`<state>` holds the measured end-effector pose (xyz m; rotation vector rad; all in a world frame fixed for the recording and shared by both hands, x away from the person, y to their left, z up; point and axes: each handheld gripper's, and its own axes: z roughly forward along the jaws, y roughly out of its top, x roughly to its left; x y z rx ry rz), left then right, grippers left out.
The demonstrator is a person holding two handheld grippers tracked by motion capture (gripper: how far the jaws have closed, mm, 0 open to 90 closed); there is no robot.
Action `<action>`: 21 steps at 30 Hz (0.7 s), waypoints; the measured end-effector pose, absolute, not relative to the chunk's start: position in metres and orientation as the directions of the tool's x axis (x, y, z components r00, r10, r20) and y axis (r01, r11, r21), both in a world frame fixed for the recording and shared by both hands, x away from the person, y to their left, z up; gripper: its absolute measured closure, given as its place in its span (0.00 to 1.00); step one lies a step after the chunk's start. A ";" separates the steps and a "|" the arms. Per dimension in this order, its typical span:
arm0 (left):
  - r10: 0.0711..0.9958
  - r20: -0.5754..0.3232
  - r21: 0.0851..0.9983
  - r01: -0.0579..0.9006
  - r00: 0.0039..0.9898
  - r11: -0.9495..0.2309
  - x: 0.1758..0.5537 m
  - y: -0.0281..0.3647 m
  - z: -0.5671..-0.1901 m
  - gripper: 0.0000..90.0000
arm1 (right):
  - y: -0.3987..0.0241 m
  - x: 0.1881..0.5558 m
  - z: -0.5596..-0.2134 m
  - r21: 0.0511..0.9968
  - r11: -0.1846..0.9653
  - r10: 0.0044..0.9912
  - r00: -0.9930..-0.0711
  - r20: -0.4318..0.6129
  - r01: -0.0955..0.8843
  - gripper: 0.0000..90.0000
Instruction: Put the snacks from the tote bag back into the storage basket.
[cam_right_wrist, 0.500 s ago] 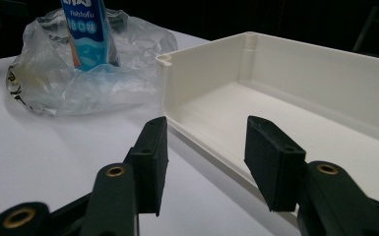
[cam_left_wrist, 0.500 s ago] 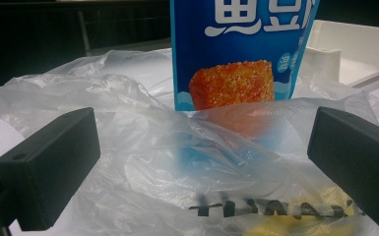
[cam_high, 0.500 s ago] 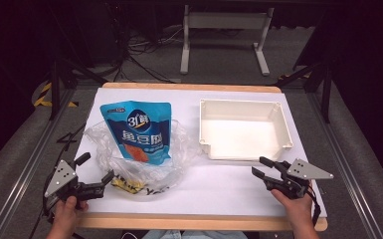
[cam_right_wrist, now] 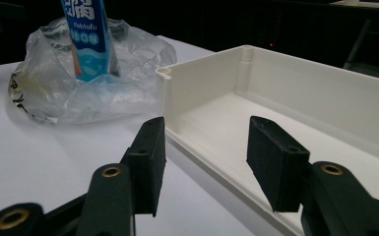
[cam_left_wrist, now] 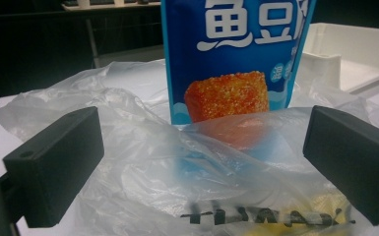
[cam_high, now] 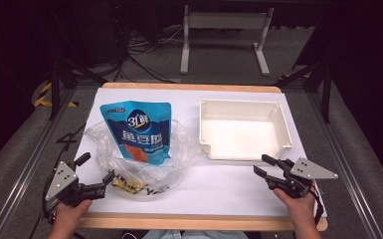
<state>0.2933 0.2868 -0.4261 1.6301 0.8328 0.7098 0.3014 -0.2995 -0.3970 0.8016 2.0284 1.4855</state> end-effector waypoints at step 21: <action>0.823 -0.075 0.976 0.209 0.563 -0.054 0.285 0.296 -0.417 0.04 | -0.281 0.308 -0.375 0.964 0.237 0.673 -0.736 -0.073 0.121 0.50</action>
